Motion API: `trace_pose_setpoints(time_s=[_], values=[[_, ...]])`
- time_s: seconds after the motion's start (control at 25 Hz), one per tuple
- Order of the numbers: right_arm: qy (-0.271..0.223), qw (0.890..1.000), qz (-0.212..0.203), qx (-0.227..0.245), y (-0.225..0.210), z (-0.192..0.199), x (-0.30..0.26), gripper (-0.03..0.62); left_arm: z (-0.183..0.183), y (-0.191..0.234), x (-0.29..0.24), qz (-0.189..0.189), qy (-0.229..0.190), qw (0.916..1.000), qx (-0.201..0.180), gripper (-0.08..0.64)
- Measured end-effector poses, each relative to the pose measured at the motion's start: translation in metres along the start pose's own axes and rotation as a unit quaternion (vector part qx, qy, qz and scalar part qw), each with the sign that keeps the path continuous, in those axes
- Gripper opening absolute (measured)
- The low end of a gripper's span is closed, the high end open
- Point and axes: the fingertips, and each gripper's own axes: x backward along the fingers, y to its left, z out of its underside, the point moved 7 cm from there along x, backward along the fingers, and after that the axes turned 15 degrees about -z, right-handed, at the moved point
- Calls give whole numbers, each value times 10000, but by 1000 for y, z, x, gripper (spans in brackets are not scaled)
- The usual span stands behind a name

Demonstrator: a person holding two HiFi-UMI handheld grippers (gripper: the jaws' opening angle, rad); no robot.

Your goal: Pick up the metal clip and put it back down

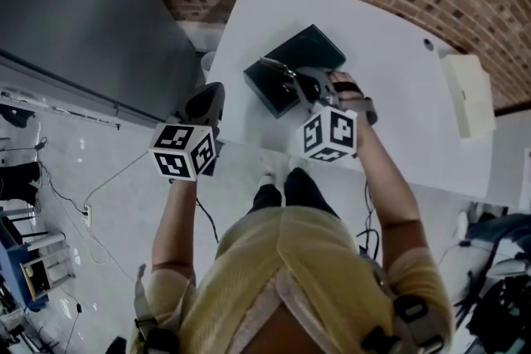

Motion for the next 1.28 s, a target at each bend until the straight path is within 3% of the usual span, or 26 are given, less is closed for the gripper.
trace_pose_setpoints(time_s=[0.72,1.12,1.28], values=[[-8,9992,-165,376,32,-31,-35,9,25,29,27,-294,11,9992,283,2],[-99,9978,-32,662,35,-31,-48,11,28,32,31,-392,-68,9984,396,2],[-222,9977,-192,607,38,-32,-47,11,27,31,30,-383,-70,9983,430,2]])
